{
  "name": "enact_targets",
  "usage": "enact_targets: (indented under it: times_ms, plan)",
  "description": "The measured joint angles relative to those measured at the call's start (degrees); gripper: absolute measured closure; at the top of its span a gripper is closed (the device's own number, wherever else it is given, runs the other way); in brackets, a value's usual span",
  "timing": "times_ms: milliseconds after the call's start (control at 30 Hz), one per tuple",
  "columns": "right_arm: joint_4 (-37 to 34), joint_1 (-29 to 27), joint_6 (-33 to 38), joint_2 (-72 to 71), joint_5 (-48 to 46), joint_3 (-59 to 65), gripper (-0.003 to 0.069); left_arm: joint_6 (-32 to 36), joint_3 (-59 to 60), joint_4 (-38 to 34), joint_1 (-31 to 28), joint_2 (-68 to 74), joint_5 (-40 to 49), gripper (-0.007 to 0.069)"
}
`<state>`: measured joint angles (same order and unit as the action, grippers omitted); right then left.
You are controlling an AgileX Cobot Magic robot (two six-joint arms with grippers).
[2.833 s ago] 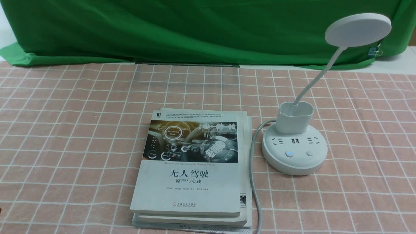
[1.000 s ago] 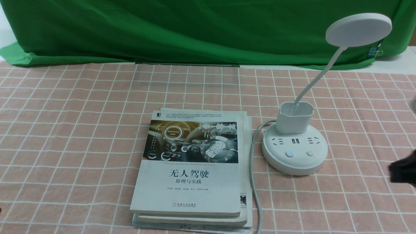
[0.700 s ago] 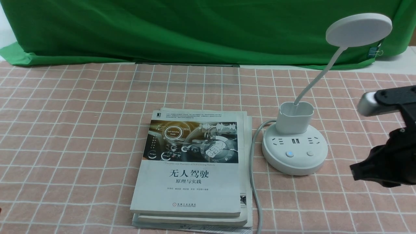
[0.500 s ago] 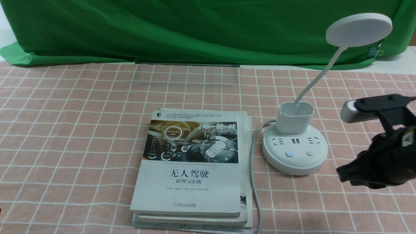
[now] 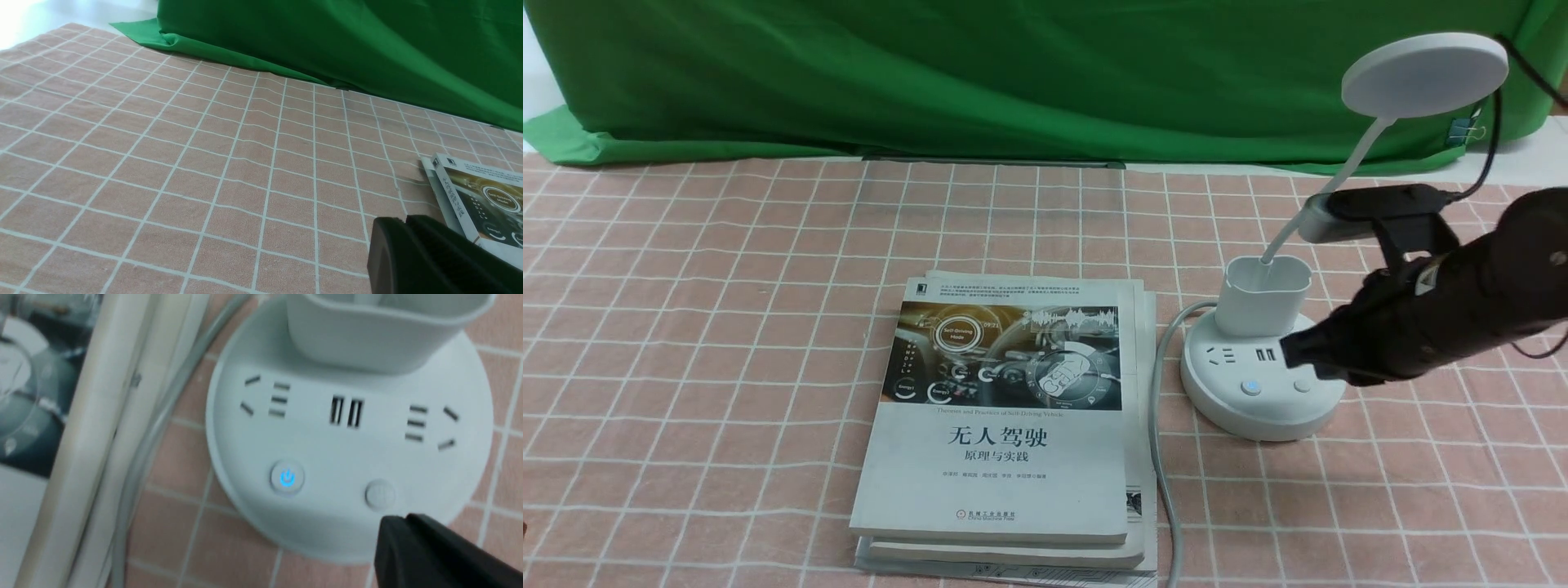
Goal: Turn on the table lamp on the pink coffee tablecloth with your hand.
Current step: 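Press the button on the base of the white desk lamp with the right gripper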
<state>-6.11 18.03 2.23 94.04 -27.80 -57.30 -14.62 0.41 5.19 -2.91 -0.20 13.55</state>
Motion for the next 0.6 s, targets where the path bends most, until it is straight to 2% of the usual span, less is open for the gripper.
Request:
enact_targets:
  times_ms: [167,600]
  plan:
    - [-0.1,0.0,0.0,3.0,4.3,0.0,0.0617,0.0,0.0,0.0,0.0,0.0,0.0,0.0606]
    - [-0.3,-0.1,0.0,7.0,5.2,-0.1,0.0617,0.0,0.0,0.0,0.0,0.0,0.0,0.0606]
